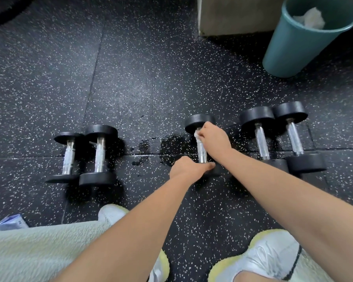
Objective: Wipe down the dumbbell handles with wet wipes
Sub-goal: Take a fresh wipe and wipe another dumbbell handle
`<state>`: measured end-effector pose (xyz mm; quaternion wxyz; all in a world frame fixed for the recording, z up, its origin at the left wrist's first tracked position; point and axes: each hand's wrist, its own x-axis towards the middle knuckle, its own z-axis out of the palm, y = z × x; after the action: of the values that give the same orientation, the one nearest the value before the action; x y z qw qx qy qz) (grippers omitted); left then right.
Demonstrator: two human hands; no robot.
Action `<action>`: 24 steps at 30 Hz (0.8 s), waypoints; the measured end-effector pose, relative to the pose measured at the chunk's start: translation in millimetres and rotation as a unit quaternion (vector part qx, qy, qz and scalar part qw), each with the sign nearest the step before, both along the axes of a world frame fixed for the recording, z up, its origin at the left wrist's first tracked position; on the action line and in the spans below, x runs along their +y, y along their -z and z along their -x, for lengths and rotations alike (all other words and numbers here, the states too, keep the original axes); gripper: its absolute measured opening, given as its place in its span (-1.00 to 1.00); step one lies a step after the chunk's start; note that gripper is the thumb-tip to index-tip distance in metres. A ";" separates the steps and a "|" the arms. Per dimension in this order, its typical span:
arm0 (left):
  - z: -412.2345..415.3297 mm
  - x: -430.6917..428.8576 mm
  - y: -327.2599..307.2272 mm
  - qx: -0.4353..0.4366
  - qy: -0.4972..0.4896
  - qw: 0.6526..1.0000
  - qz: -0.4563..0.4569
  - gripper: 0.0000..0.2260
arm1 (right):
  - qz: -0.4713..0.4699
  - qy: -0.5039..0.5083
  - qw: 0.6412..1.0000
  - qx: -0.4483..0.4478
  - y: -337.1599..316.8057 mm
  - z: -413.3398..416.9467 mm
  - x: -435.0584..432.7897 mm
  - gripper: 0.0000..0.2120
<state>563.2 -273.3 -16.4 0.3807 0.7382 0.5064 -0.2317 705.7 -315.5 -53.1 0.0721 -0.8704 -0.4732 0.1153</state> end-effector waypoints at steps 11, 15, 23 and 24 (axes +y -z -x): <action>10.6 8.0 6.4 -0.005 -0.011 1.000 0.009 -0.33 | 0.008 0.004 1.000 0.005 -1.6 -15.1 -6.7 -0.91; 14.7 10.1 12.5 -0.015 -0.021 1.000 0.017 -0.27 | -0.053 0.031 0.997 0.051 -1.1 -6.8 -11.8 -0.80; 17.3 10.2 14.2 -0.021 -0.022 0.999 0.018 -0.24 | -0.078 0.041 0.996 0.017 7.9 12.9 -21.3 -0.85; 18.4 11.3 15.4 -0.024 -0.027 0.999 0.023 -0.23 | -0.084 0.049 0.995 0.023 8.8 12.8 -18.4 -0.85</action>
<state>544.8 -262.0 -31.8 0.4161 0.7203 0.5116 -0.2150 692.9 -333.9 -61.9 0.1617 -0.8806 -0.4359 0.0911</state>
